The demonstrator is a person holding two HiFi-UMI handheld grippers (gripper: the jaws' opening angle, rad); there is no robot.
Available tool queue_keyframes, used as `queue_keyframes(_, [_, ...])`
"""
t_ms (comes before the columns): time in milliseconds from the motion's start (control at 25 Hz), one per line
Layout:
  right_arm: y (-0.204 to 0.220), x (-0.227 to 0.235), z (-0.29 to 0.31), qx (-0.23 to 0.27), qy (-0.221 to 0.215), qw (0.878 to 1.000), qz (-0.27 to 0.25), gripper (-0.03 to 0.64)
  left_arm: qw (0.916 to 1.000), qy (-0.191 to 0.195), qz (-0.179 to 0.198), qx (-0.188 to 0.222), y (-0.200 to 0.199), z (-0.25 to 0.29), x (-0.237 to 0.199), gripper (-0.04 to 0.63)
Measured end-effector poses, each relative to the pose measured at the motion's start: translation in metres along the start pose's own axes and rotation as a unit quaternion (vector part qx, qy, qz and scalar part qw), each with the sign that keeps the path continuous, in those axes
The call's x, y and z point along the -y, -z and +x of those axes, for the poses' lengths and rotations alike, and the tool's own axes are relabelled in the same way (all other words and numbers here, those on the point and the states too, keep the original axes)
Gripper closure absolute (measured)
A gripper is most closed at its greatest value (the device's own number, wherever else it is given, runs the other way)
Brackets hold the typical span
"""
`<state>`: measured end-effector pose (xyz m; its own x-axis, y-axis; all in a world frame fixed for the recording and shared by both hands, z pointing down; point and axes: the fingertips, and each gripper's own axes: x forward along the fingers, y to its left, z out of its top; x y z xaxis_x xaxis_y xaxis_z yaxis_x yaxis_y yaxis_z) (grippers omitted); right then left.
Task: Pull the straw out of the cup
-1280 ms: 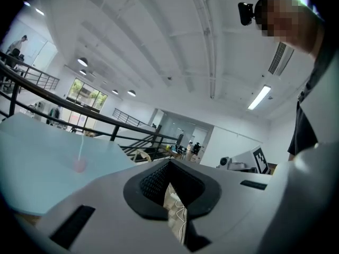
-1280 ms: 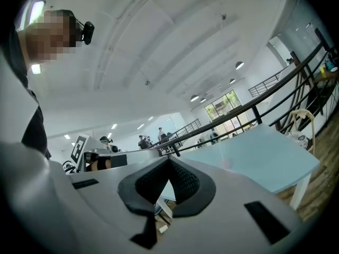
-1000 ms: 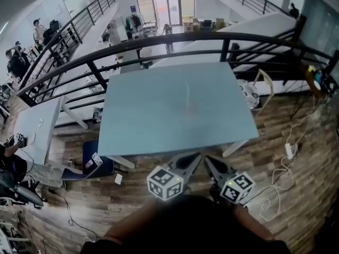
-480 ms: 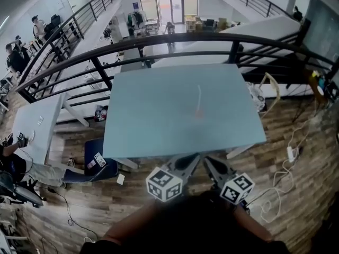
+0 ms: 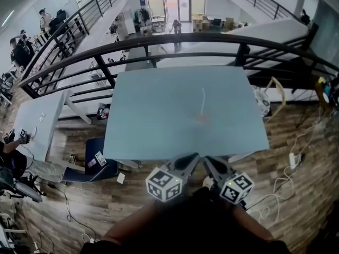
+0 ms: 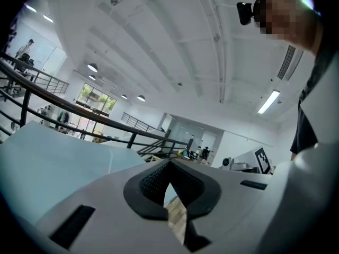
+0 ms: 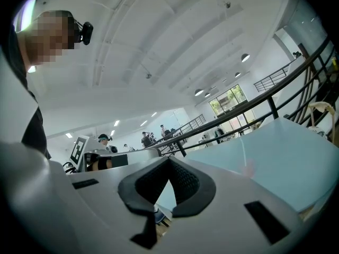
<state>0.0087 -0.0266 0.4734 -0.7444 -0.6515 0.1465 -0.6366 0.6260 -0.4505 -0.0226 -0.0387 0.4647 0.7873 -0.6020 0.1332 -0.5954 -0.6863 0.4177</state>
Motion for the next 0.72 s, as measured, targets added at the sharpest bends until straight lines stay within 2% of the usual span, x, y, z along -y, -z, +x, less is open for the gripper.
queue_keyframes(560, [-0.064, 0.097, 0.020, -0.012, -0.053, 0.999, -0.007, 0.606, 0.9992, -0.038, -0.004, 0.011, -0.031, 0.106, -0.022, 0.584])
queue_keyframes(720, [-0.086, 0.129, 0.013, -0.016, -0.066, 0.998, -0.008, 0.606, 0.9989, -0.044, -0.005, 0.014, -0.040, 0.147, -0.015, 0.584])
